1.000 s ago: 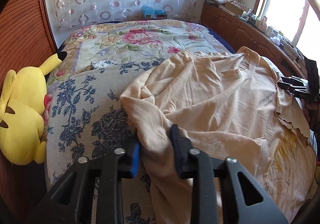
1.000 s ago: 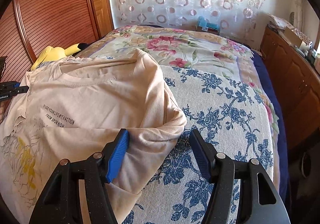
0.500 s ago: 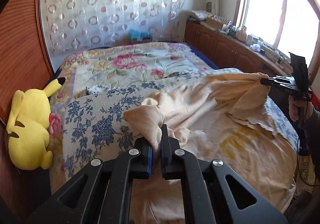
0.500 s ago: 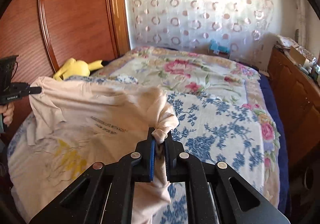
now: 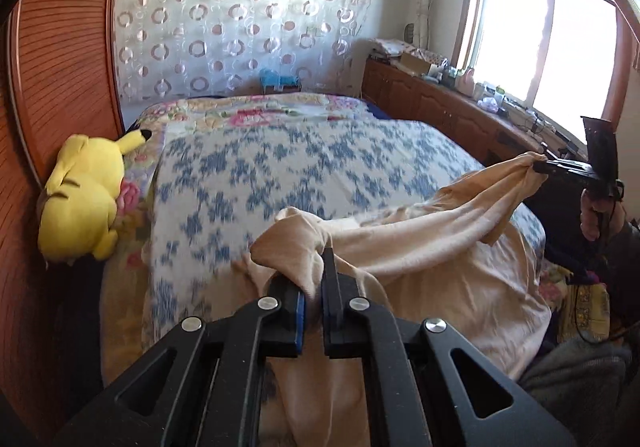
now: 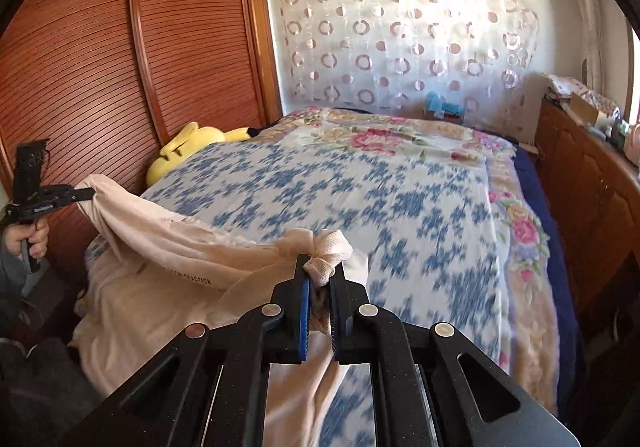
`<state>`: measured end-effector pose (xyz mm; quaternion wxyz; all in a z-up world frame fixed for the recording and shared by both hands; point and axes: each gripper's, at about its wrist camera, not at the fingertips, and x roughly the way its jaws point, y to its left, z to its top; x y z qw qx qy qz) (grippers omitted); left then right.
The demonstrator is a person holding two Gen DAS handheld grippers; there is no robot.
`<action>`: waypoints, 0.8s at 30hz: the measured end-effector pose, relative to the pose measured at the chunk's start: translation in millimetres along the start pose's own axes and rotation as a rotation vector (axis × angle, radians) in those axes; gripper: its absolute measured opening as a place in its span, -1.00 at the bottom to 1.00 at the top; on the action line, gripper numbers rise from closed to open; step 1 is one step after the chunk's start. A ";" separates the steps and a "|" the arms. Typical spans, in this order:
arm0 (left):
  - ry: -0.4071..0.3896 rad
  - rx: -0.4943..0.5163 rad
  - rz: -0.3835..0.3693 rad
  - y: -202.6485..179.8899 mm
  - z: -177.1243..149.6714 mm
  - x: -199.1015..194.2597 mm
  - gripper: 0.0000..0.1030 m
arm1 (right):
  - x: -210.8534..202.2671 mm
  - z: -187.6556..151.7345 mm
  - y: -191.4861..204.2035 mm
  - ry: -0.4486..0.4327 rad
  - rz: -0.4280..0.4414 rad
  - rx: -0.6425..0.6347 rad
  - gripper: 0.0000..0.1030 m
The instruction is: Fold small clothes
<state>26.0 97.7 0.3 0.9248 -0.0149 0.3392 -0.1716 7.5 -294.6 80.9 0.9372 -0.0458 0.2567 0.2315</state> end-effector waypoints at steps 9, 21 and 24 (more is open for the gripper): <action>0.087 -0.024 -0.006 -3.5 -36.6 10.8 -0.86 | -5.0 -54.4 5.3 0.158 0.005 0.035 -0.84; 0.087 -0.013 -0.023 -4.8 -41.3 2.2 -0.39 | 9.8 -51.2 2.3 0.209 -0.007 0.041 -0.76; 0.079 0.006 -0.021 -5.9 -37.1 -0.8 0.07 | 16.0 -51.8 7.9 0.209 -0.005 0.034 -0.76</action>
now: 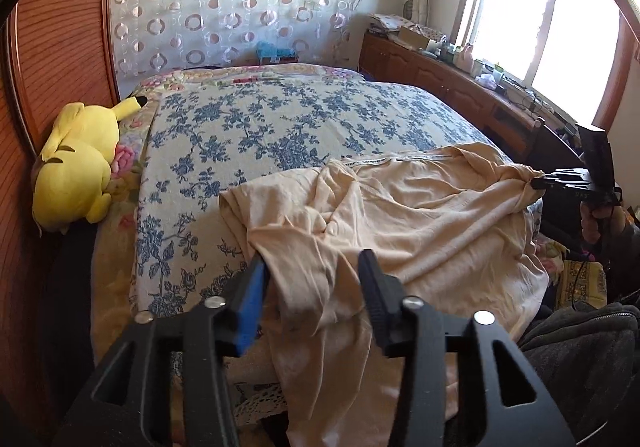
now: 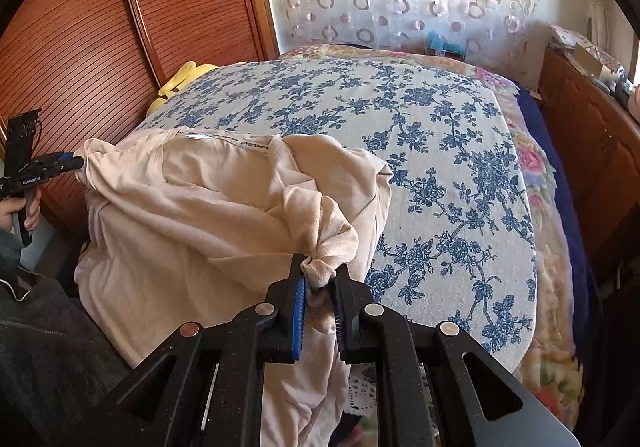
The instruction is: Fold small clothes
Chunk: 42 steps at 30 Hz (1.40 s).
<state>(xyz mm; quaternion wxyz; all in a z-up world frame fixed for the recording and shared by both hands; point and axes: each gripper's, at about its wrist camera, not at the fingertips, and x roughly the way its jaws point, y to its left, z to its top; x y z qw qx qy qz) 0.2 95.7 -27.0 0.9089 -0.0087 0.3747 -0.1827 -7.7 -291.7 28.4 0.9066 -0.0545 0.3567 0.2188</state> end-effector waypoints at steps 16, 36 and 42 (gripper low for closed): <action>-0.029 -0.049 0.091 30.0 32.6 36.9 0.57 | -21.2 13.1 -3.1 -0.072 -0.024 -0.036 -0.24; 0.075 -0.136 0.125 68.9 38.2 93.7 0.57 | 110.1 51.8 -33.9 0.048 -0.019 0.077 -0.15; 0.090 -0.141 0.121 70.0 36.4 98.2 0.57 | 121.6 55.0 -26.6 0.069 -0.043 0.056 -0.11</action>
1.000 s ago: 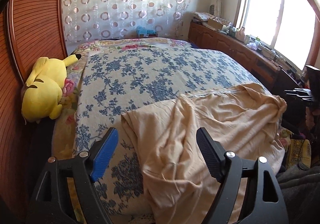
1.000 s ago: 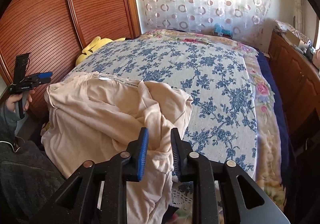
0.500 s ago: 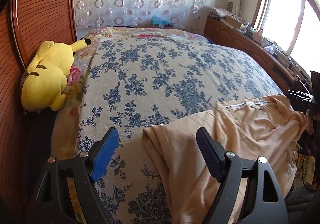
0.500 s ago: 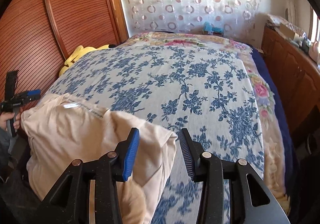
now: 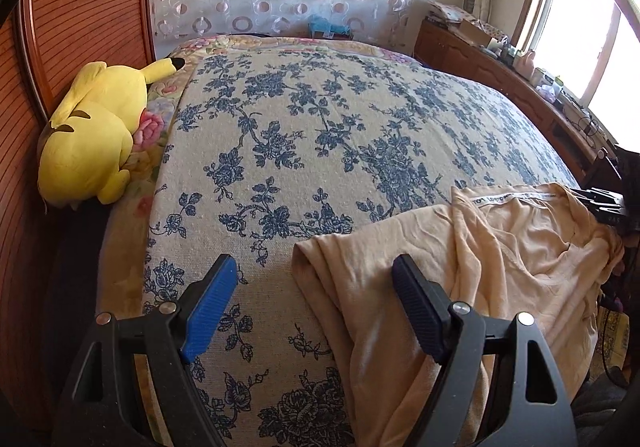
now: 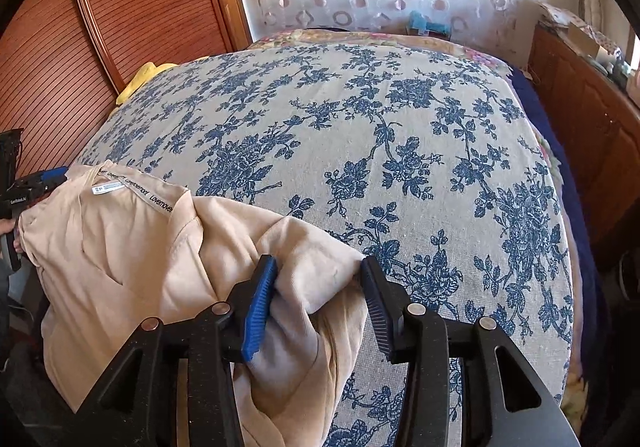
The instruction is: Fold small clothes
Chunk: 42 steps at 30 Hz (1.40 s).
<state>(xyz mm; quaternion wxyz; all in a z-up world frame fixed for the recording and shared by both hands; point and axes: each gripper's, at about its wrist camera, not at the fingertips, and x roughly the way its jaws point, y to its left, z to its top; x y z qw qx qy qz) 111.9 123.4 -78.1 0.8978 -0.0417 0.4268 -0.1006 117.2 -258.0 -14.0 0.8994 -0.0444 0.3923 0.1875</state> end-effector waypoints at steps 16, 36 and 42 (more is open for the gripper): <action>0.006 0.007 0.005 -2.9 -1.8 7.8 0.56 | -1.1 -9.4 3.5 -0.023 -0.044 -0.033 0.26; 0.006 0.004 -0.062 -12.1 -3.2 6.6 -0.08 | -7.3 -15.3 9.4 -0.022 0.037 -0.034 -0.54; 0.010 0.027 -0.047 -15.1 -2.1 7.7 -0.08 | -8.4 -17.5 13.8 -0.027 0.046 -0.033 -0.69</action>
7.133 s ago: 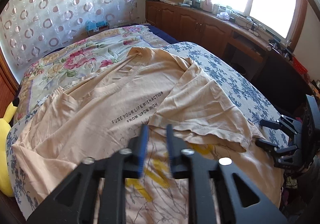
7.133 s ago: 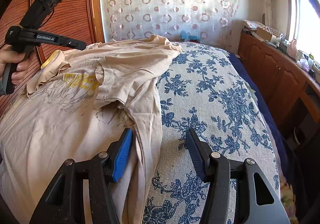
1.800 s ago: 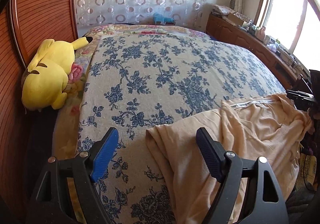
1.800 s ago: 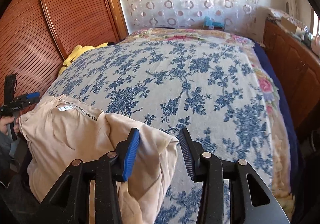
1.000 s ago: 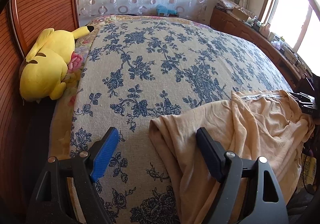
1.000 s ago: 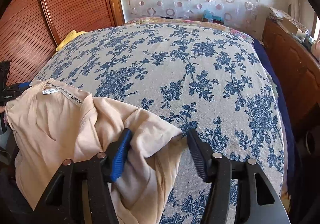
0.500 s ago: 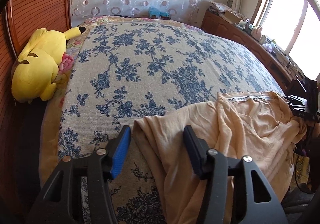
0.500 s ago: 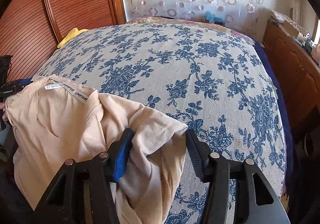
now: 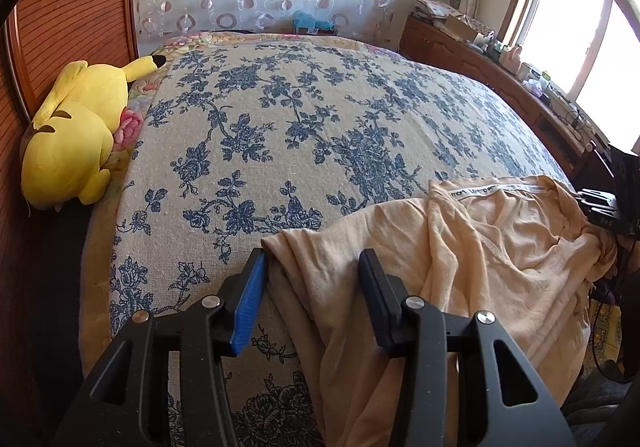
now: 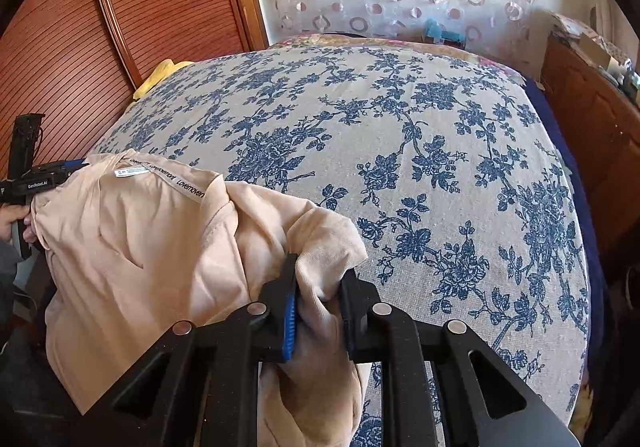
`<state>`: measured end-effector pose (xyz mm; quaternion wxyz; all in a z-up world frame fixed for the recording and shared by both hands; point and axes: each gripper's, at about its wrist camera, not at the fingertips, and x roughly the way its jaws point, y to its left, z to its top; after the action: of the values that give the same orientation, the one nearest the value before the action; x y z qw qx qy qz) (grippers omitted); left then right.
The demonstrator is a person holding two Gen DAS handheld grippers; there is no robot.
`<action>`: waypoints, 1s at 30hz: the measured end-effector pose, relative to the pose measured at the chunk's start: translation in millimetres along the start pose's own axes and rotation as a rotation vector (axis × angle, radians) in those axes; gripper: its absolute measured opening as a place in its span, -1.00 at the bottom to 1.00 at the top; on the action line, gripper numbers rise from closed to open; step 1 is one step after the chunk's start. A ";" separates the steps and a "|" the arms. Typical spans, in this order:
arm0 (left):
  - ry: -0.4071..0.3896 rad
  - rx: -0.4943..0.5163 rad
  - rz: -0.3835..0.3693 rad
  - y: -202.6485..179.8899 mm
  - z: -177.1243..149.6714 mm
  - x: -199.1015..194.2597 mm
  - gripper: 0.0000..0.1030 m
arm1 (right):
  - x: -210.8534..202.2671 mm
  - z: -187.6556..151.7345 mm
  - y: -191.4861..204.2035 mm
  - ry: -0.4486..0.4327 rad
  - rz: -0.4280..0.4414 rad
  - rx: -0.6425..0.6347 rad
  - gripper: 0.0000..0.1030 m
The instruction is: Fold small clothes
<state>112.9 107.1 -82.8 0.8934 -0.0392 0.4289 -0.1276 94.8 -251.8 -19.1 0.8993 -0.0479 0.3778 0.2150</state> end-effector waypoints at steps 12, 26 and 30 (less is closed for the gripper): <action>-0.135 0.006 -0.098 -25.9 1.4 -52.3 -0.79 | -36.8 -13.8 14.1 -0.123 0.035 0.025 -0.79; -0.565 0.051 -0.231 -53.3 84.1 -256.7 -0.80 | -266.7 31.5 37.6 -0.557 0.064 -0.062 -0.81; -0.611 0.105 -0.115 -57.8 166.0 -266.2 -0.79 | -317.9 99.8 30.2 -0.635 -0.005 -0.121 -0.81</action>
<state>70.9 114.5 233.4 0.9731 -0.0536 0.1305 -0.1821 -50.0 -311.1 276.7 0.9683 -0.0328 0.0645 0.2392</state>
